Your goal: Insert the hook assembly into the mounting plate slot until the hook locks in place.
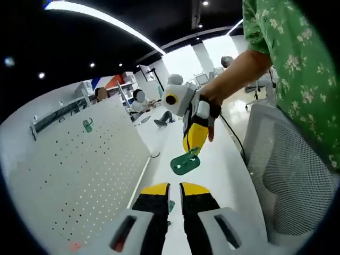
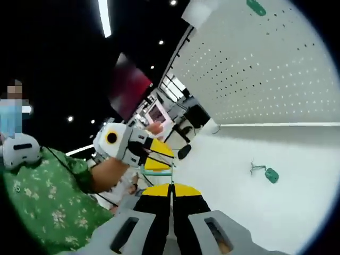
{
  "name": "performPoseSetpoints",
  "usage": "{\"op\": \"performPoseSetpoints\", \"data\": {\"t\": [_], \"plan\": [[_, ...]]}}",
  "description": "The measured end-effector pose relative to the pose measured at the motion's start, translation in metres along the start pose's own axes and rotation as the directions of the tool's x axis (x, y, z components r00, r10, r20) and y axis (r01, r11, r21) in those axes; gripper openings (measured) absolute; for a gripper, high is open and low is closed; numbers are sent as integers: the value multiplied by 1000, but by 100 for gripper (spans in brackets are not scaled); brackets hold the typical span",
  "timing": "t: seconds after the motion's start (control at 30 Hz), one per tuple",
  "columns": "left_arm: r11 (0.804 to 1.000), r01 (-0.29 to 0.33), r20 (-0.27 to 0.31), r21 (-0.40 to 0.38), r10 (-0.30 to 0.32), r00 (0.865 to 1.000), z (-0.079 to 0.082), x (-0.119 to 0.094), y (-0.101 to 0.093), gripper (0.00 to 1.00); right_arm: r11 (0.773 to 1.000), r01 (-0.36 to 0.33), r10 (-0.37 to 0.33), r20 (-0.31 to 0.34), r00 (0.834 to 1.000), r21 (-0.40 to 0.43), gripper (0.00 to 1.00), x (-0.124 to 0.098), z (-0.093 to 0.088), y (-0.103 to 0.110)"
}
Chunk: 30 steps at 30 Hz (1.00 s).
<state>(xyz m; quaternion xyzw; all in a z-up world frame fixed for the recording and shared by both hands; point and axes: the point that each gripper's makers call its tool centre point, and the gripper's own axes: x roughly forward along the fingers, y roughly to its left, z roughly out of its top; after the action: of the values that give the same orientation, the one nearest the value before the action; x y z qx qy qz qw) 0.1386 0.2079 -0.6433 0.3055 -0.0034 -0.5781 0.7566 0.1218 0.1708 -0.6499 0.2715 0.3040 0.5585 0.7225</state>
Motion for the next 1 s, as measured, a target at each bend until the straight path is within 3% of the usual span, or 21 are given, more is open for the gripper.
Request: {"op": "performPoseSetpoints", "data": {"t": [0.2, 0.23, 0.33, 0.7, 0.83, 1.0], "plan": [[996, -55, 14, 71, 54, 998, 7, -5, 3, 9, 993, -51, 48, 28, 998, 110, 0, 2, 4, 7], [994, -72, 23, 83, 71, 997, 9, -6, 5, 10, 984, -71, 65, 43, 997, 165, 0, 3, 6, 10], [988, -108, 41, 108, 104, 994, 13, -8, 9, 11, 980, -81, 71, 60, 996, 181, 0, 3, 9, 10], [973, -137, 47, 188, 130, 990, 15, -7, 11, 11, 941, -123, 101, 84, 991, 316, 0, 6, 10, 13], [967, -139, 53, 212, 131, 990, 18, -6, 11, 10, 907, -143, 113, 98, 989, 395, 0, 6, 10, 12], [962, -130, 50, 238, 121, 991, 17, -5, 8, 10, 893, -139, 109, 93, 990, 428, 0, 8, 8, 10]]}}
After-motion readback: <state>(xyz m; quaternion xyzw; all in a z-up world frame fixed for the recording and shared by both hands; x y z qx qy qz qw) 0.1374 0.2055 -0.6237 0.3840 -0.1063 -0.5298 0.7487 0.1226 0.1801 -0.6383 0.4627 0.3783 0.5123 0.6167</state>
